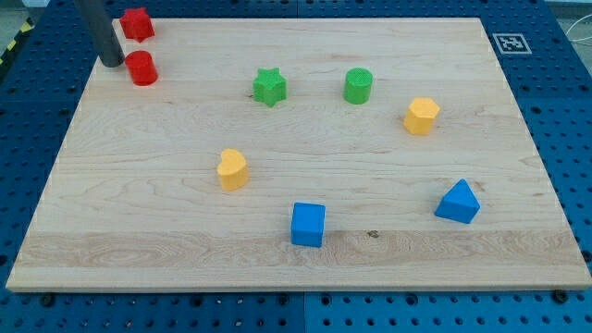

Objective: Slide the red circle right and a bit up

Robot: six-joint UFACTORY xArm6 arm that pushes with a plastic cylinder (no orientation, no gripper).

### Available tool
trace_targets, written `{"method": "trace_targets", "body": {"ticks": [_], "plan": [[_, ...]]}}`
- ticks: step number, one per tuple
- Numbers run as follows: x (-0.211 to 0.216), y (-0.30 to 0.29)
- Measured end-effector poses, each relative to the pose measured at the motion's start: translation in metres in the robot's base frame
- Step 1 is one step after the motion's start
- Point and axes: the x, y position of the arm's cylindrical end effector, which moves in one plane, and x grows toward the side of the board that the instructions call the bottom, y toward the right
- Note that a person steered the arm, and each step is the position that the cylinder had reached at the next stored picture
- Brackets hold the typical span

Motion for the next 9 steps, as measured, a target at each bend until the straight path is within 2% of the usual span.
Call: {"method": "trace_targets", "body": {"ticks": [2,9], "plan": [[0.028,0.000],[0.034,0.082]]}}
